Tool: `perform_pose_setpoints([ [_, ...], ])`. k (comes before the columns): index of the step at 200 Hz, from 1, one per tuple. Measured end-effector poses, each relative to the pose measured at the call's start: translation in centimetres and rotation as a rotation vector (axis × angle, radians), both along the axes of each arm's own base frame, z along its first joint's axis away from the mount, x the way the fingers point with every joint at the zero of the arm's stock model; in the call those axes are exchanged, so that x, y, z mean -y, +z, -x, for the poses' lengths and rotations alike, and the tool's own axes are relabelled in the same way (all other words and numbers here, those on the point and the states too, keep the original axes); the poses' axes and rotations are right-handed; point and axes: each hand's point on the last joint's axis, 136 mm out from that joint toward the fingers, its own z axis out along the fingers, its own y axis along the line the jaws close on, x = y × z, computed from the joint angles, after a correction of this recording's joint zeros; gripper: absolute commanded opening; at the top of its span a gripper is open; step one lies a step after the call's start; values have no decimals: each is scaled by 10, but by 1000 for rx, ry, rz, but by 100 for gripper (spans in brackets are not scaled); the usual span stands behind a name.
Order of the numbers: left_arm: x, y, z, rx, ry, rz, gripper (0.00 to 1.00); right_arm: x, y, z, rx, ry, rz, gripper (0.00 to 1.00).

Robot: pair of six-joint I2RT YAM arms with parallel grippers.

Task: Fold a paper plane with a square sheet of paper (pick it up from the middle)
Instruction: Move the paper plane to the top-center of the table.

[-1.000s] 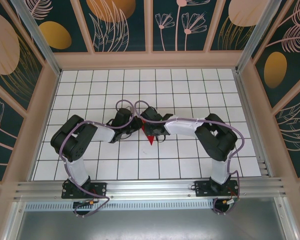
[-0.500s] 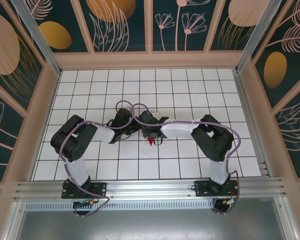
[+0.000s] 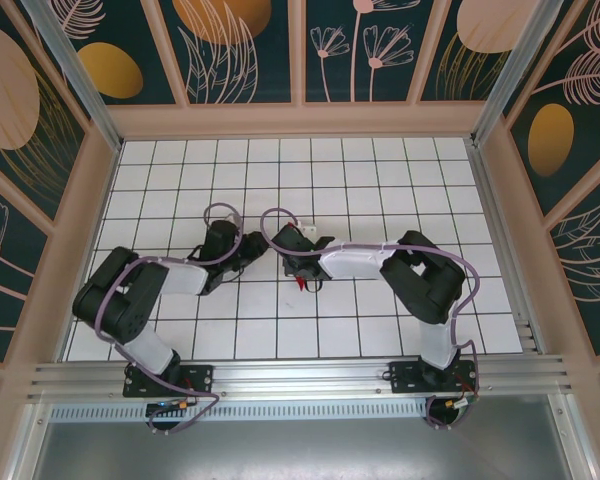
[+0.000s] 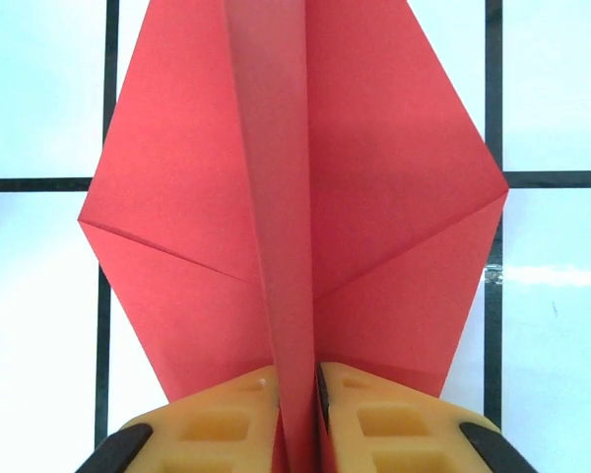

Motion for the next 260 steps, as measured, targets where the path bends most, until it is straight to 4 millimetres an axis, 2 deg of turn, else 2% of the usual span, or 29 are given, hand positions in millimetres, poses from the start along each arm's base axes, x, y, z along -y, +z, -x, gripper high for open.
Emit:
perform_pose_setpoints([
  [36, -26, 18, -4, 48, 70, -27, 60, 0, -2, 0, -1, 0, 3, 10],
  [120, -65, 18, 3, 48, 175, -182, 98, -3, 1, -5, 24, 18, 22, 7],
  [137, -76, 24, 4, 61, 210, -220, 99, -5, 7, -11, 40, 38, 24, 8],
  [162, -93, 40, 7, 98, 263, -276, 98, -8, 27, -36, 81, 47, 3, 8],
  [184, -105, 53, 10, 129, 298, -314, 99, -7, 51, -72, 130, 33, -45, 8],
  [204, -110, 58, 12, 141, 314, -337, 98, -10, 64, -107, 168, 19, -82, 8],
  [229, -115, 57, 15, 132, 318, -363, 98, -13, 58, -143, 184, 5, -84, 8],
  [260, -116, 53, 18, 120, 313, -378, 99, -20, 30, -168, 163, 2, -48, 8],
])
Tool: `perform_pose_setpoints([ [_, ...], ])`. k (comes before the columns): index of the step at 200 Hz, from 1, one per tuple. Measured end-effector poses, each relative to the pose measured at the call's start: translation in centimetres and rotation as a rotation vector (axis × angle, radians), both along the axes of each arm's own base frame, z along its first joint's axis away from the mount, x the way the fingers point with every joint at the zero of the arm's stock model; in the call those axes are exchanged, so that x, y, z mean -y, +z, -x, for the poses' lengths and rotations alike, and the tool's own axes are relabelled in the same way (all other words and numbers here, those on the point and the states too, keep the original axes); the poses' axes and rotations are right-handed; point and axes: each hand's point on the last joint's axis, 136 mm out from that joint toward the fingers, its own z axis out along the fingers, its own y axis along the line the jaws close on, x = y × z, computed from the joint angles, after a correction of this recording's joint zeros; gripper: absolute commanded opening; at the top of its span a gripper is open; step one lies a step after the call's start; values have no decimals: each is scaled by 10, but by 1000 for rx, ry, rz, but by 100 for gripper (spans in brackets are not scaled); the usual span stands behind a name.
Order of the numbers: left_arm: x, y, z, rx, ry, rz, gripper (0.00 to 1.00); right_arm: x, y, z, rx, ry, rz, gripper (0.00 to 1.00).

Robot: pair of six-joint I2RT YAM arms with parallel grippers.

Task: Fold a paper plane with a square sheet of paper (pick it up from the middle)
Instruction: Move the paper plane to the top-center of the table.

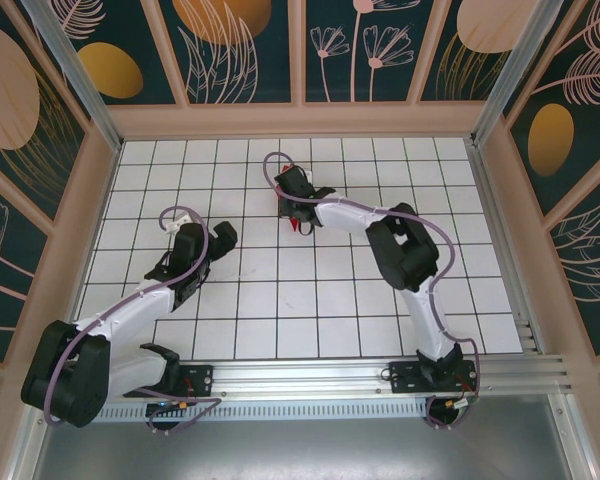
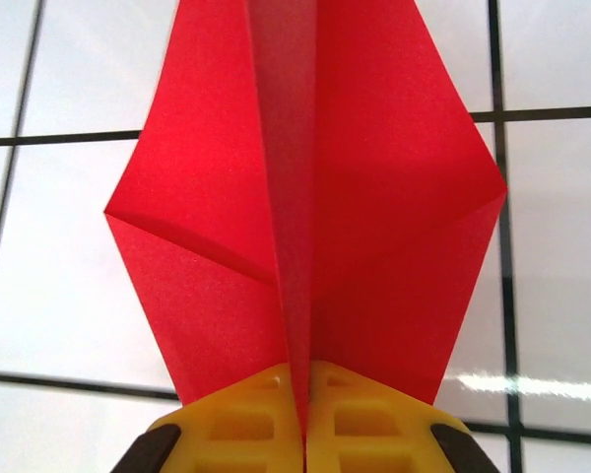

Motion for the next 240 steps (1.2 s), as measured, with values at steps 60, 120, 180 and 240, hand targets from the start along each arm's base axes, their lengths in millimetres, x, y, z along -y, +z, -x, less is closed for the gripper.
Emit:
perform_pose_setpoints([
  [60, -1, -3, 2, -14, -3, -9, 99, -5, -26, -10, -32, -6, 38, 14],
  [120, -1, -5, 3, -17, -3, -10, 98, -9, -25, -15, -23, -9, 44, 21],
  [180, -4, -8, 7, -39, -3, -34, 99, -9, 15, -17, 1, 8, 64, 54],
  [240, -19, 38, -7, 55, 38, -141, 98, 34, 166, 6, 239, -34, -44, 82],
])
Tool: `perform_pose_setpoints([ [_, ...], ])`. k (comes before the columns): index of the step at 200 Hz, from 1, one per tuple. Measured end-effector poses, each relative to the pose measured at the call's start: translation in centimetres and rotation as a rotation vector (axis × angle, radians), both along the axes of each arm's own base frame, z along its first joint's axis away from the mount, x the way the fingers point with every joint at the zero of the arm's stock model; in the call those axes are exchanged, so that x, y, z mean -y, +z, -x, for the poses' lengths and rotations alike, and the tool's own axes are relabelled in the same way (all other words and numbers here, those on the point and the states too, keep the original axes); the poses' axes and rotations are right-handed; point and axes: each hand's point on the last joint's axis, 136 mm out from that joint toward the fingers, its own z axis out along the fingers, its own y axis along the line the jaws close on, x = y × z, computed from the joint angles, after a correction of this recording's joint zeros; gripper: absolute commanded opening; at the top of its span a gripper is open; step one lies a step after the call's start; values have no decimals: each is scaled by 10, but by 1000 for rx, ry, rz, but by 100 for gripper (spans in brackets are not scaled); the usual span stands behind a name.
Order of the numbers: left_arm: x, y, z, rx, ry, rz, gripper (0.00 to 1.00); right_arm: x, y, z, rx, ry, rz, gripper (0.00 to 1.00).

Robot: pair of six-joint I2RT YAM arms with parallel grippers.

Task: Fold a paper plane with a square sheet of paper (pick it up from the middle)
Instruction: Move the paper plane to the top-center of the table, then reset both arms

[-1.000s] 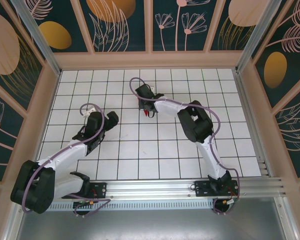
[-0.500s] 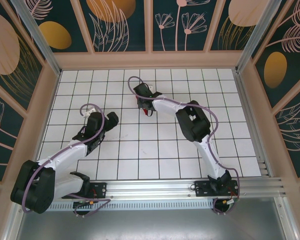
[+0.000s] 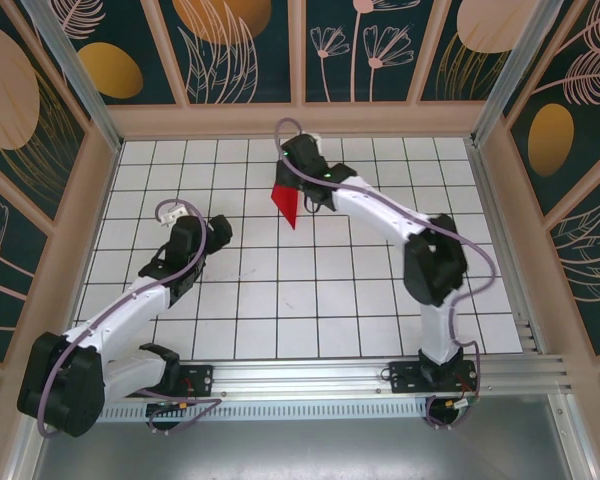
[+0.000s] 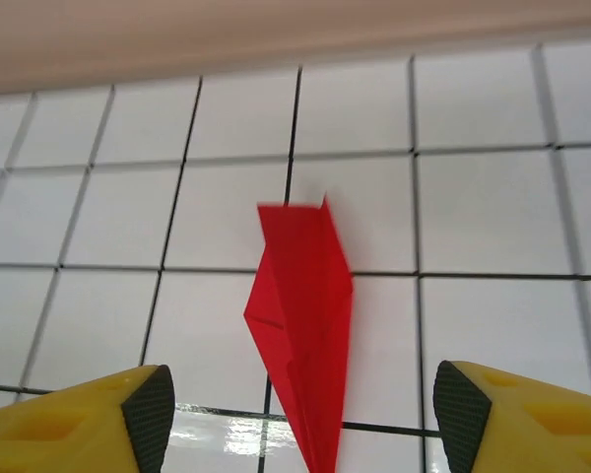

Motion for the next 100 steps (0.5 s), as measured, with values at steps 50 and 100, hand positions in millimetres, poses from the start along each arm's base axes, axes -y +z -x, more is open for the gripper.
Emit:
perform_pose_setpoints([
  [50, -46, 38, -1, 124, 134, -169, 99, 139, 21, 17, 150, -247, 44, 99],
  [100, -94, 40, 15, 224, 252, -345, 99, 303, -47, 46, 123, -609, 153, 99],
])
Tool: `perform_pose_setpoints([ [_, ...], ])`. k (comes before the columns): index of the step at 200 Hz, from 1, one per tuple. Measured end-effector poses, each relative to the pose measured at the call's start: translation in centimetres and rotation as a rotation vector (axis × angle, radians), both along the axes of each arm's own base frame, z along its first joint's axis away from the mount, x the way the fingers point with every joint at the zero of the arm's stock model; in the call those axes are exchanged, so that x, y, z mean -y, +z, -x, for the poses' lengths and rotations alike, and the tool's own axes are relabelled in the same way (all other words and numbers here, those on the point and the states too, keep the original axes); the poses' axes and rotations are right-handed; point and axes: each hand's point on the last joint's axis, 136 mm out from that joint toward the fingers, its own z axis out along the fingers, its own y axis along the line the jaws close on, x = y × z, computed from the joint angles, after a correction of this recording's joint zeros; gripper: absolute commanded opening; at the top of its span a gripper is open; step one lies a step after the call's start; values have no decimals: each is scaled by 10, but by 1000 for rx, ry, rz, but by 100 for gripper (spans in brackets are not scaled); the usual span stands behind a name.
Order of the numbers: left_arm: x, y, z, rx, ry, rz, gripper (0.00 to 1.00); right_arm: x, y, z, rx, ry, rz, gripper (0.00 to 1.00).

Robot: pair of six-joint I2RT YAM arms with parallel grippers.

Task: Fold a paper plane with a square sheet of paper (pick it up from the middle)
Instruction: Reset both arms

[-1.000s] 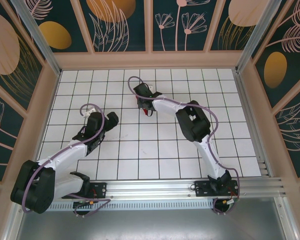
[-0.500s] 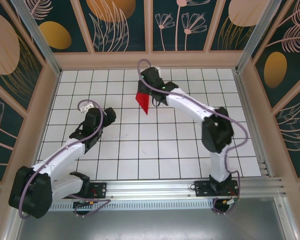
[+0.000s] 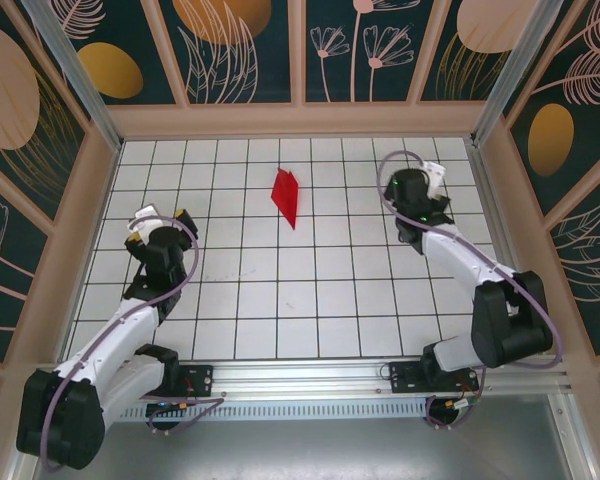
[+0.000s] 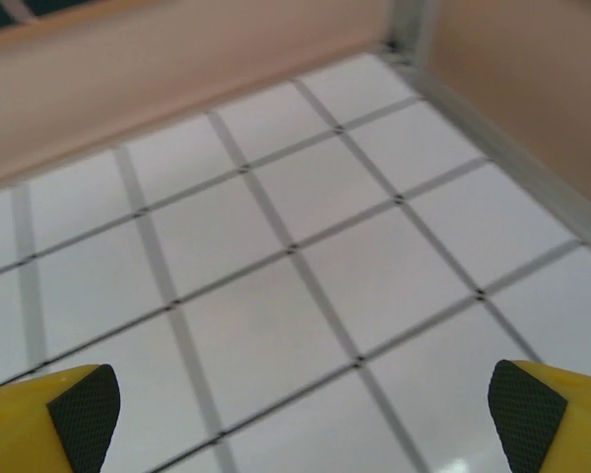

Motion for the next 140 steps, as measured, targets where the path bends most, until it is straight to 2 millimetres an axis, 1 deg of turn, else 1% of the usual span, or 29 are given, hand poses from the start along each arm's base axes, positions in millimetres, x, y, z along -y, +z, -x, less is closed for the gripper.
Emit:
perform_pose_setpoints([
  [15, -11, -7, 3, 2, 19, -44, 99, 32, -18, 16, 5, -69, 15, 99],
  [32, -21, -16, 3, 4, 31, -84, 99, 55, -35, 28, 2, -112, 23, 99],
  [44, -25, -23, 1, -2, 28, -110, 99, 66, -42, 32, 6, -127, 21, 99],
  [59, -26, -32, -4, -10, 6, -135, 99, 76, -44, 32, 32, -131, 22, 99],
  [73, -24, -39, -8, -4, -23, -147, 99, 76, -48, 30, 54, -108, 28, 99],
  [102, -20, -48, -15, 21, -87, -148, 98, 62, -64, 29, 80, -3, 38, 99],
  [125, -16, -47, -21, 60, -136, -140, 99, 50, -71, 26, 98, 88, 50, 99],
  [140, -13, -42, -25, 99, -167, -132, 99, 44, -71, 22, 116, 139, 57, 99],
])
